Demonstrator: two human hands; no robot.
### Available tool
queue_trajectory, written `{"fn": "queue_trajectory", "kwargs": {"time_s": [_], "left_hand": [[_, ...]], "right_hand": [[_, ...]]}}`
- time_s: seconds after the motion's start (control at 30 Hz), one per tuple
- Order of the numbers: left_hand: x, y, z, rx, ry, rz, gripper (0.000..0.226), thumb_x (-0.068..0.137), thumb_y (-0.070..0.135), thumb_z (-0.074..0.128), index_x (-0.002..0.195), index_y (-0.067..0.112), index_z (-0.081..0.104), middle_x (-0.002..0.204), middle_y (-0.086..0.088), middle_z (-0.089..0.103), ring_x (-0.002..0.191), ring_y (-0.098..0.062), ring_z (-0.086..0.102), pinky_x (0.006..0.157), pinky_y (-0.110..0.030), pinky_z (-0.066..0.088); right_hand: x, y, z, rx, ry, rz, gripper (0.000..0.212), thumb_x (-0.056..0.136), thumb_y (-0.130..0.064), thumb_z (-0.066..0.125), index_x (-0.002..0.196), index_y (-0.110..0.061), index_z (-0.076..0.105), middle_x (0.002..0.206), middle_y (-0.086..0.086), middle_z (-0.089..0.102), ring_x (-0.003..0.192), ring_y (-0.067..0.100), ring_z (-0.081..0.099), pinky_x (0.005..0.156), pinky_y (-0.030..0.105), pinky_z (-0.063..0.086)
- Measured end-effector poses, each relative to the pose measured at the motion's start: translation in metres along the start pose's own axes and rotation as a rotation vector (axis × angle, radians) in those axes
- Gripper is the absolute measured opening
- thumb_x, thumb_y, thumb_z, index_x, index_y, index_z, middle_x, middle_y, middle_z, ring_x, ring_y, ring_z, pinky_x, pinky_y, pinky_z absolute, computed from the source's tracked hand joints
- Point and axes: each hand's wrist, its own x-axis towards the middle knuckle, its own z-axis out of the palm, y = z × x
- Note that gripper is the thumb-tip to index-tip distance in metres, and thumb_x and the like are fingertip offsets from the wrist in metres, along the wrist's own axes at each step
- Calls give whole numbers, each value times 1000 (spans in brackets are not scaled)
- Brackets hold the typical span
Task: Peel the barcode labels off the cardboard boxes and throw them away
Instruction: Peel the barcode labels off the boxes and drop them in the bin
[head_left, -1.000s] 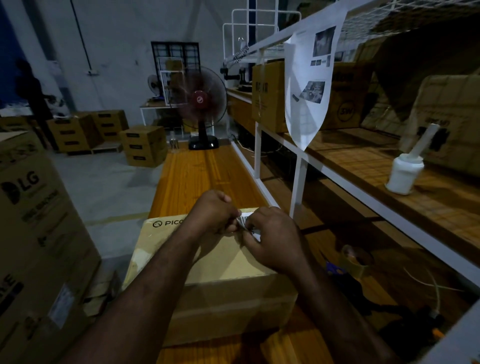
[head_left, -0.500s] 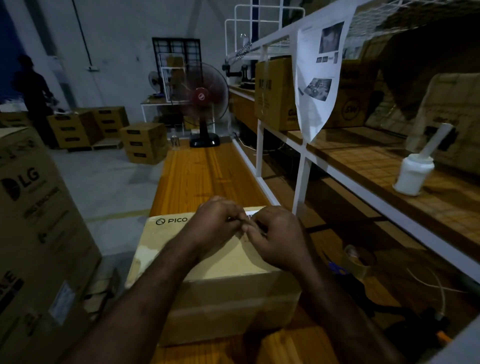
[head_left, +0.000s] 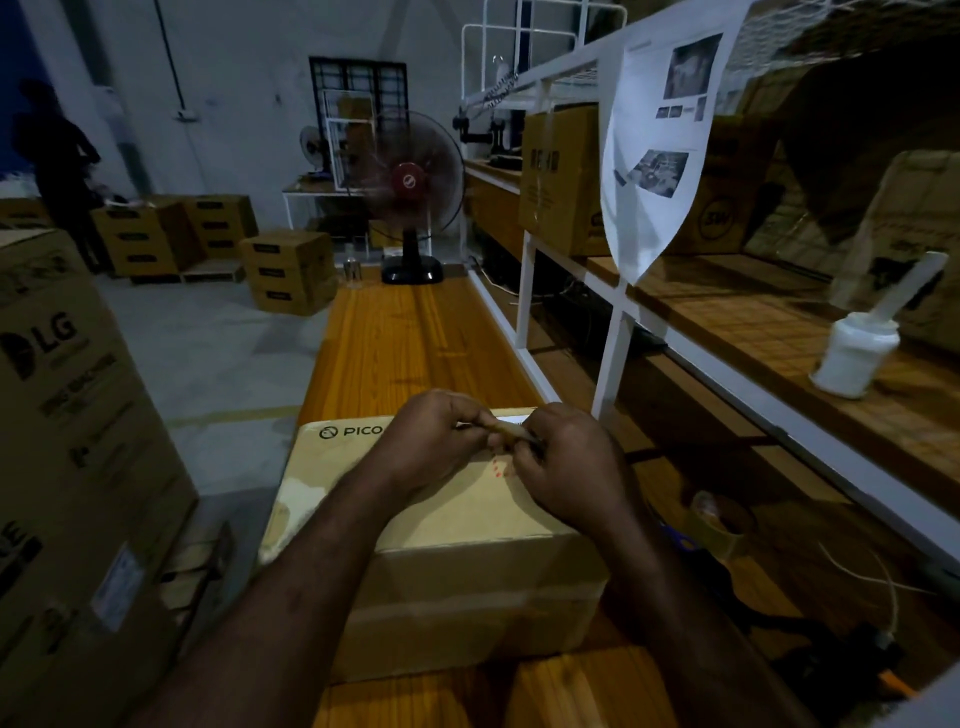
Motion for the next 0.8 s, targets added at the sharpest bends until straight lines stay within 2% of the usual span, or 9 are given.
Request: {"fn": "queue_trajectory", "kwargs": {"time_s": [0.13,0.27,0.37,0.47,0.5,0.6,0.67,0.7,0.8], "left_hand": [[1,-2,0,-24,-32,-27,9,83,18,74,84,28,76,87,12,71,86,-3,64,71,-26,53],[0,-2,0,38,-52,-2,10,81,21,76,87,29,78,89,15,71,89,-2,63,74,-26,52],[-2,1,0,-10,-14,-20,10,77,27,80,86,30,78,93,16,69,92,-2,62,79,-34,56],[-6,8,-3,-27,97,-112,24,73,28,82,95,30,74,102,15,61,97,-7,57,74,-28,52],[-11,13,-4,-58,143,-155,22,77,25,80,97,31,72,101,12,60,94,-9,57,69,-26,51],[-20,32,-5,-229,243,-347,7,90,34,65,90,27,68,87,2,69,80,-18,66,64,-41,57],[-19,46,-7,-186,134,-504,30,91,52,60,89,23,66,76,-1,73,67,-16,68,56,-32,53],[-16,52,-7,-259,56,-568,39,91,55,59,90,17,67,71,-5,74,58,-15,66,52,-28,49],[-8,67,-2,-388,28,-664,37,91,37,68,91,3,55,70,-15,71,50,-20,64,50,-30,51]], "right_hand": [[0,2,3,-24,19,-31,11,90,-27,60,87,-21,68,80,-5,64,71,9,52,59,21,39],[-1,2,2,-21,16,-25,14,93,-23,58,92,-19,72,88,-3,69,79,12,60,68,24,49],[-1,2,3,-5,24,-8,15,92,-23,58,95,-19,72,90,-3,71,80,11,62,72,27,54],[-2,-1,2,-14,66,10,11,91,-24,60,90,-20,70,83,-6,67,71,8,57,62,21,48],[-3,-2,1,-18,81,16,10,90,-24,61,87,-20,69,78,-8,63,67,6,53,58,19,42],[-6,-3,-2,-9,92,5,8,88,-25,62,83,-21,68,75,-8,60,66,4,49,57,16,36],[-7,-3,-3,11,82,-16,9,85,-26,62,87,-21,69,80,-7,65,71,5,55,61,18,43],[-8,-3,-4,16,73,-26,11,84,-26,62,89,-21,70,82,-7,66,74,7,57,63,20,47],[-14,-6,-8,37,85,-55,14,81,-25,59,88,-20,70,80,-5,66,73,7,57,66,27,51]]}}
